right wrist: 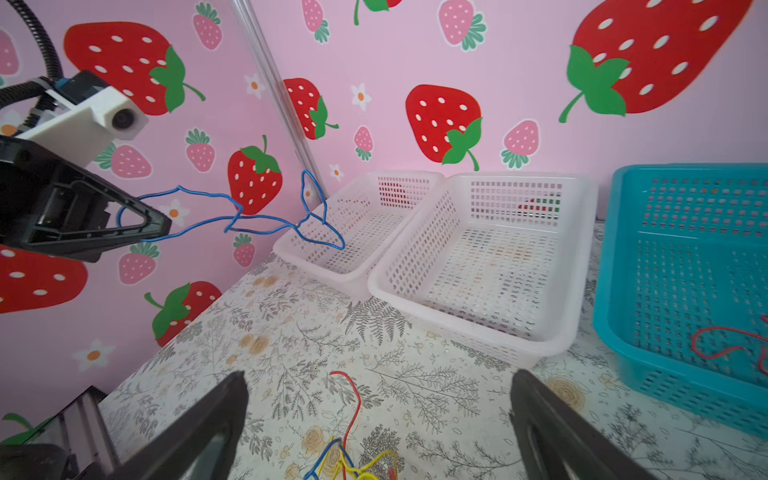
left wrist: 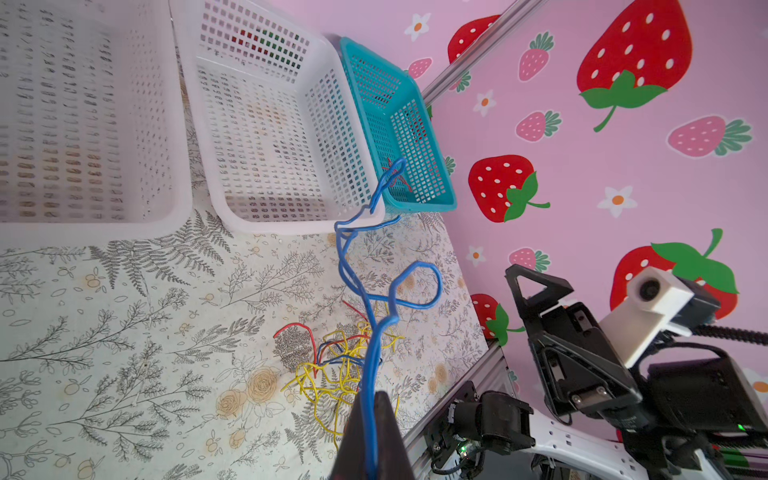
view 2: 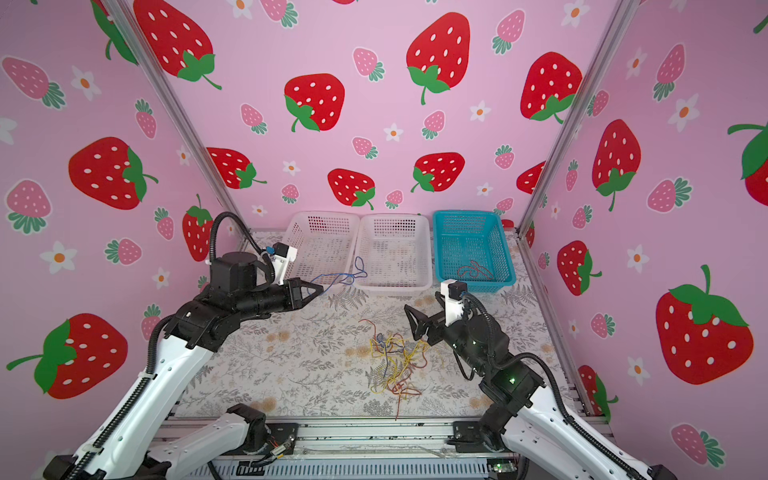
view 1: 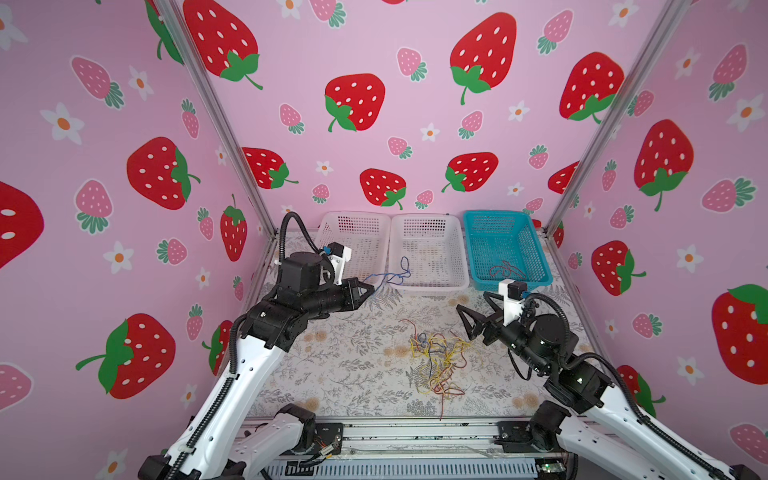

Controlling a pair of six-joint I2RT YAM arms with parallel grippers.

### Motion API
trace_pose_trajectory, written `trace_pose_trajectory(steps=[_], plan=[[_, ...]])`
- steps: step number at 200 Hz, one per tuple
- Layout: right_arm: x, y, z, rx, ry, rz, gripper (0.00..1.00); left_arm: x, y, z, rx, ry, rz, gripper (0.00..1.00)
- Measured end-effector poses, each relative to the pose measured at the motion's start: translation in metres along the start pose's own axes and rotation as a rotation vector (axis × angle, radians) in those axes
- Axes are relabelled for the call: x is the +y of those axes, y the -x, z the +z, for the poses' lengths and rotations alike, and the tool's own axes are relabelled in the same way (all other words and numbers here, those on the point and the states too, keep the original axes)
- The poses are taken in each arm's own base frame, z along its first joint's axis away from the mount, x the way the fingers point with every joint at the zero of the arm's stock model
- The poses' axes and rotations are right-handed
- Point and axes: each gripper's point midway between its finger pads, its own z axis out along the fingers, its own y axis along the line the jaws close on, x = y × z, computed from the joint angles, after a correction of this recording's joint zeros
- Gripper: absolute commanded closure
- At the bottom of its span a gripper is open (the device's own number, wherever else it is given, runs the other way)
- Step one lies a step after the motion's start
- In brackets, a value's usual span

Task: Untangle the cables
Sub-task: 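Carry the blue wire with the left gripper over the middle white basket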

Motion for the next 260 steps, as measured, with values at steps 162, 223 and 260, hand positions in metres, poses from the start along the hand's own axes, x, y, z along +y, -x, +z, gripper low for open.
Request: trace_pose_trajectory(steps=[162,223,260], plan=[[-0.055,-0.007,-0.035,0.081,-0.315,0.0,0.01,0.026,0.058,0.104,0.087,0.1,0.005,1.0],[-0.069,-0.018,-0.043,0.096,-0.374,-0.031,0.01,0.046,0.07,0.162,0.136,0.144,0.004,1.0],[-0.071,-0.017,-0.048,0.074,-0.377,-0.031,0.01,0.063,0.068,0.191,0.173,0.176,-0.011,1.0]])
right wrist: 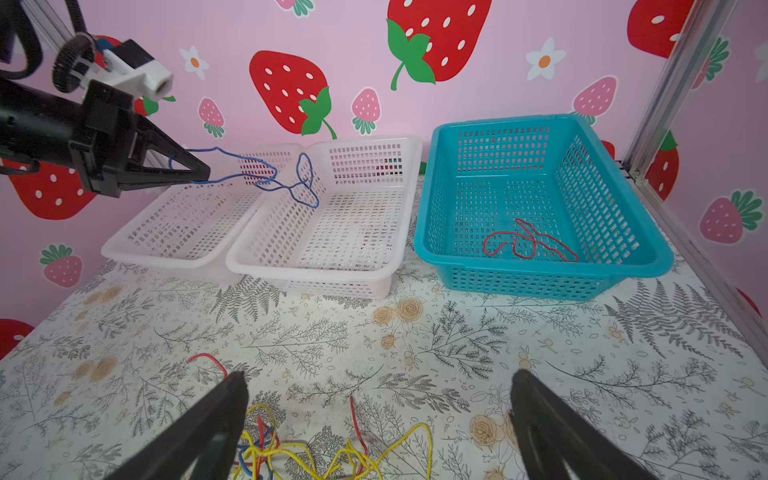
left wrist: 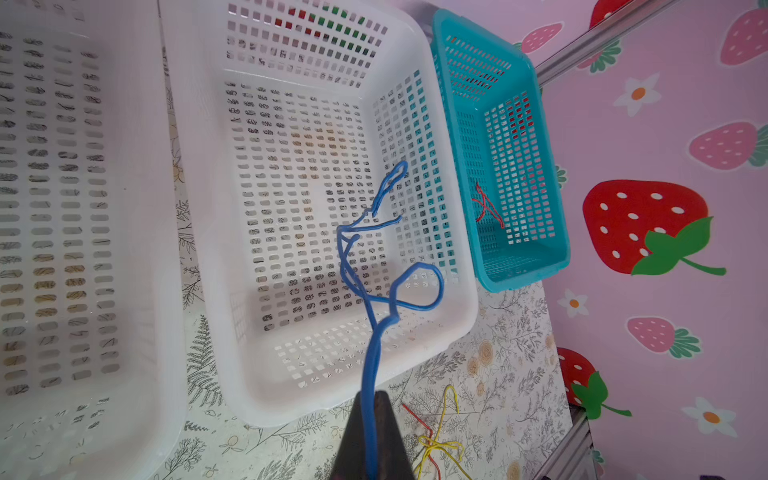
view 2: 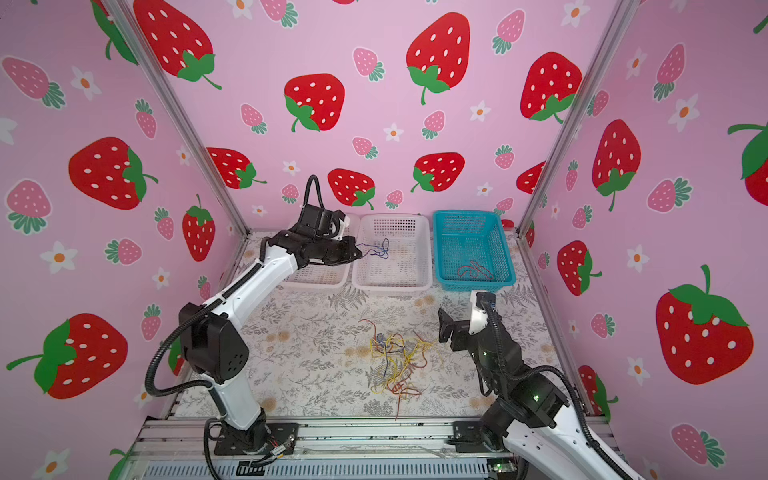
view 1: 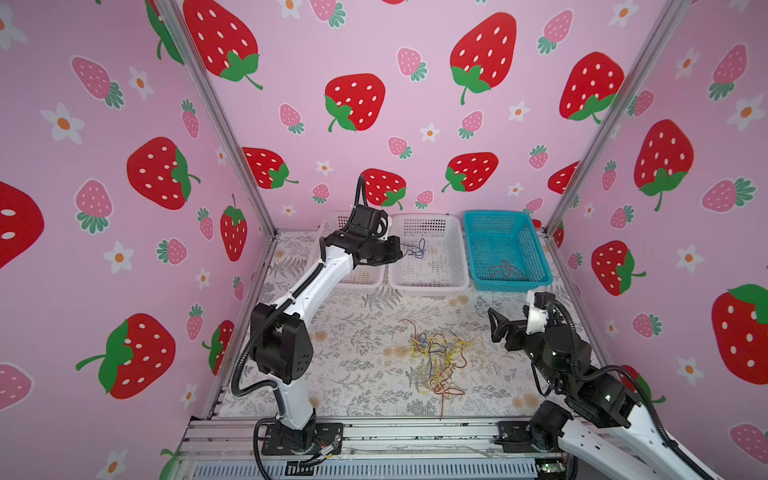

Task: Untangle the cables
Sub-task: 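Carry the blue wire with the left gripper over the middle white basket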

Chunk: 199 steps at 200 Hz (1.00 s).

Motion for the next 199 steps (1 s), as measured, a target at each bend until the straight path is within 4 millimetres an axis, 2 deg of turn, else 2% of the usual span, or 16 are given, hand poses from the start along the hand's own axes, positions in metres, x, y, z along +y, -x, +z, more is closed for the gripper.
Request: trace_pose_trajectory(steps=[57,101,136,199], plan=[[0.0,-0.001,0.001,0.001,0.0,-0.001,0.01,0.005,0.002,0.038,0.033,0.027,0.002,1.0],[0.0,-0.002,0.001,0.003,-0.001,-0.003,0.01,0.008,-0.005,0.055,0.062,0.048,0.006,1.0],[0.0,-0.003,0.002,0.005,-0.002,-0.007,0.01,0.011,-0.014,0.064,0.093,0.06,0.003,1.0],[0.0,-0.004,0.002,0.006,0.002,-0.007,0.01,0.006,-0.018,0.066,0.099,0.059,0.016,1.0]])
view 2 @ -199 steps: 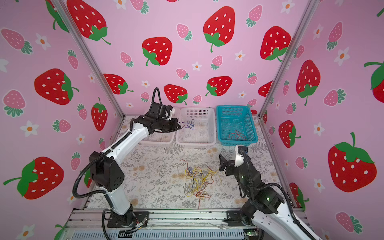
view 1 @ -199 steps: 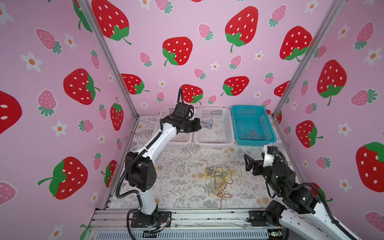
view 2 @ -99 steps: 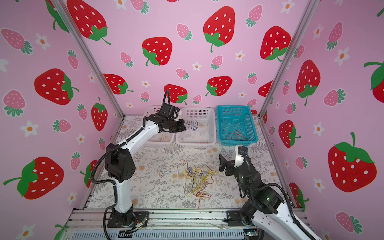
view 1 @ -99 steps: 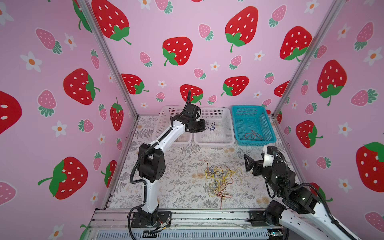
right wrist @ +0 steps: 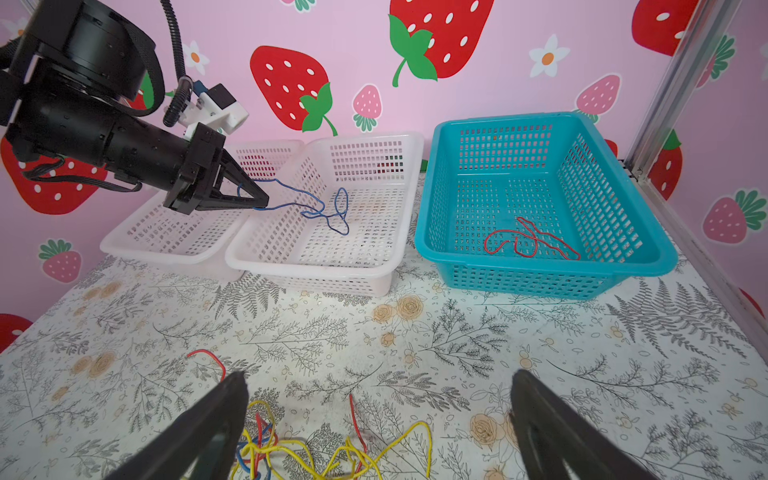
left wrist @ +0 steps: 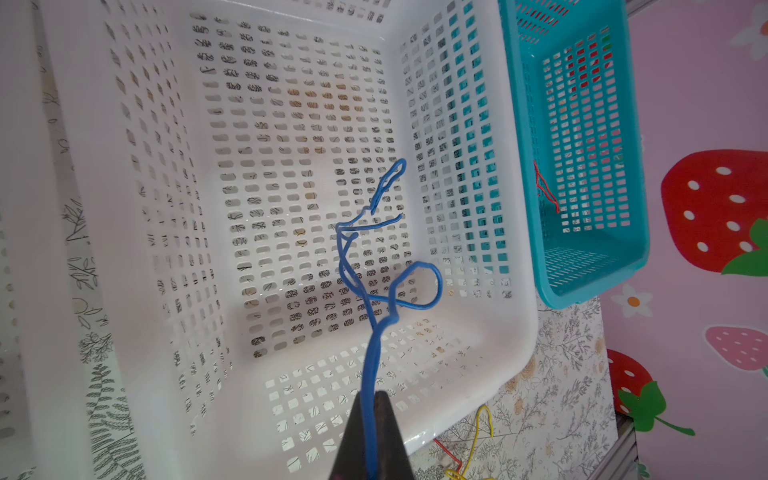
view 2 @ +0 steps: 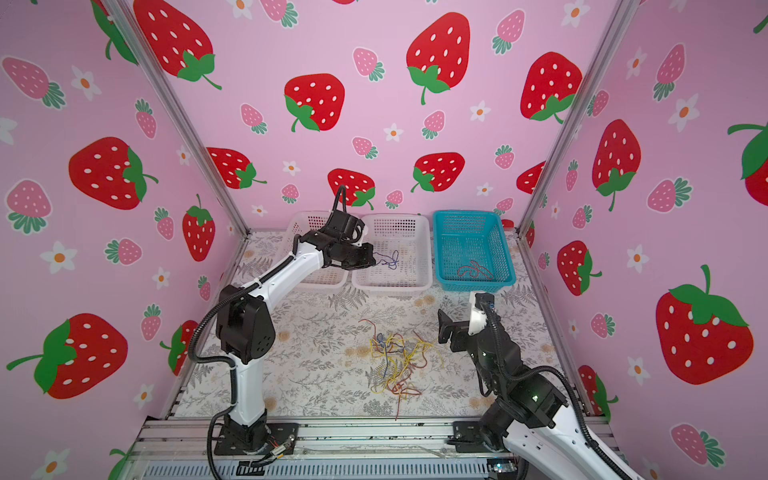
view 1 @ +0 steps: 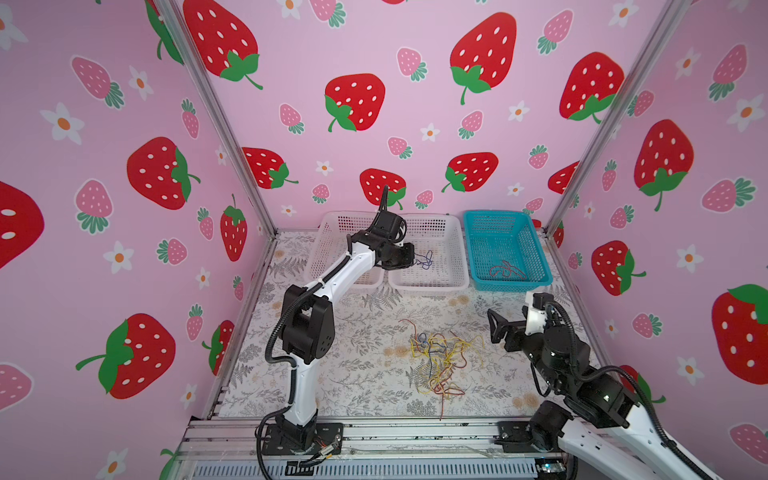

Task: Untangle the cables
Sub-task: 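Carry the blue wire with the left gripper over the middle white basket, then open the left gripper to drop the blue wire into the basket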

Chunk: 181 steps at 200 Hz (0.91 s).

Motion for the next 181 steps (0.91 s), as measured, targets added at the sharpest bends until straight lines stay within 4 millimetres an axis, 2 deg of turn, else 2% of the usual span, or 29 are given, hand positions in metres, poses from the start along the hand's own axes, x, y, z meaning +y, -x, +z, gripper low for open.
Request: trace_pose_trajectory(steps=[150,171,175,181], plan=[[-0.0002,-0.0002,0.0009,0.0,0.003,0.003,0.01,0.002,-0.0045,0.0068,0.017,0.005,-0.002,1.0],[-0.0001,-0.0001,0.001,0.0,0.004,0.002,0.01,0.0016,-0.0046,0.0068,0.018,0.002,-0.002,0.95],[-0.0001,-0.0001,0.001,0.0,0.004,0.002,0.01,0.0016,-0.0048,0.0068,0.019,0.002,-0.002,0.9],[-0.0002,-0.0001,0.001,0.0,0.004,0.002,0.01,0.0017,-0.0051,0.0068,0.021,0.003,-0.002,0.88]])
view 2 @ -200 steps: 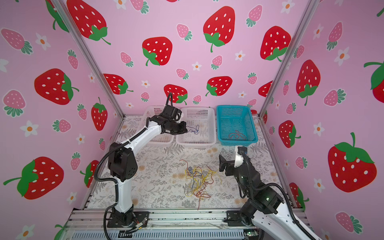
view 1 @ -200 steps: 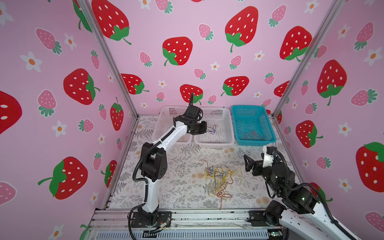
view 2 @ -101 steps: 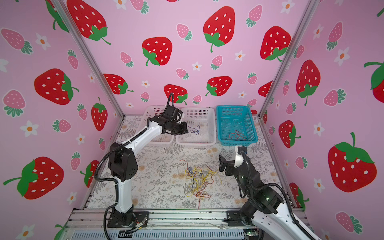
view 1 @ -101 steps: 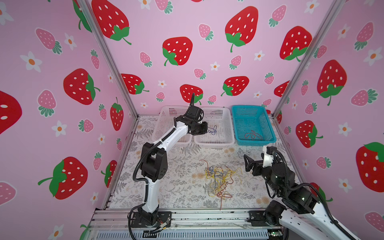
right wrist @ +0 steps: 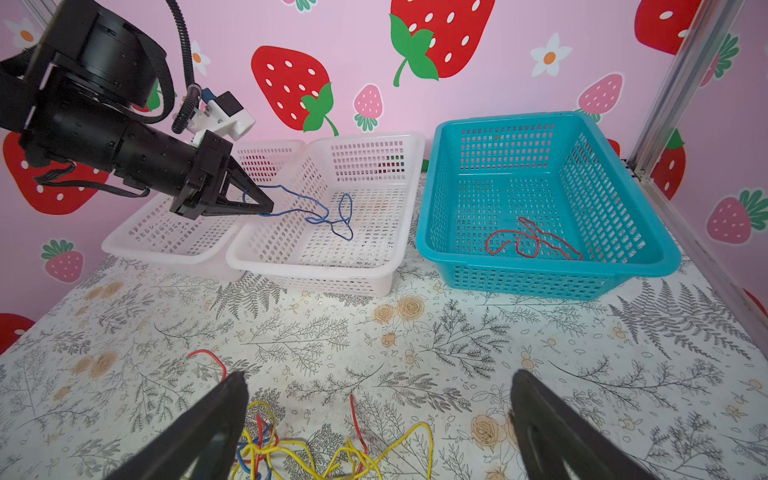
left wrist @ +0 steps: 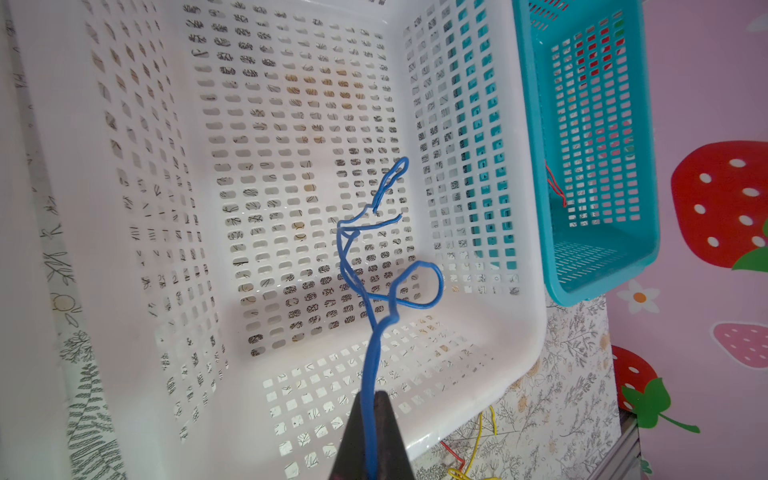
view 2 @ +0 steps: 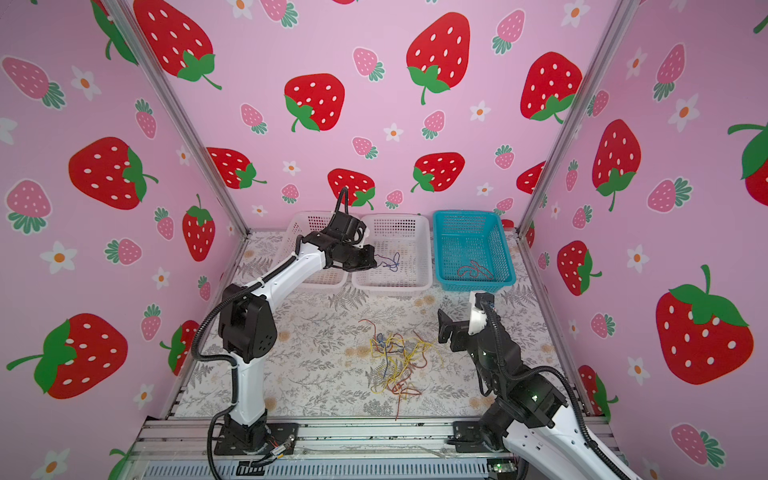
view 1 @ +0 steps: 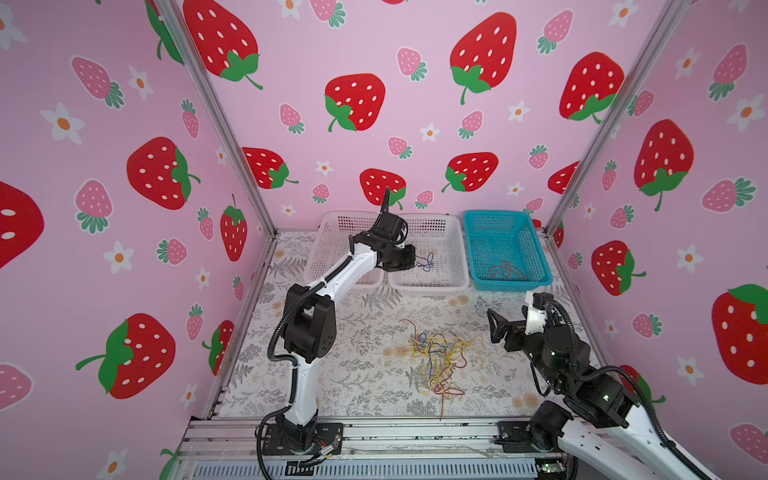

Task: Untangle the cables
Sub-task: 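Open the left gripper to drop the blue wire into the basket, then move both grippers back down to the wire tangle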

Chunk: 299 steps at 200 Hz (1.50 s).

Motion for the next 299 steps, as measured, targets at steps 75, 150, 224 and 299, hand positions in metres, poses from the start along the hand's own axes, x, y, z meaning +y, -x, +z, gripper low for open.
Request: trace_pose_trajectory(steps=[75,150,224,299], plan=[[0.006,-0.004,0.002,0.02,0.032,-0.023,0.01,-0.024,0.016,-0.021,-0.031,-0.045,0.045,0.58],[0.06,-0.024,0.012,0.13,0.304,-0.08,0.05,-0.049,-0.005,-0.115,-0.137,-0.068,0.124,0.46],[0.115,-0.085,0.035,0.383,0.501,-0.108,0.15,-0.018,-0.092,-0.187,-0.224,-0.022,0.156,0.33],[0.145,-0.124,0.047,0.474,0.586,-0.138,0.2,0.027,-0.171,-0.189,-0.188,0.025,0.109,0.32]])
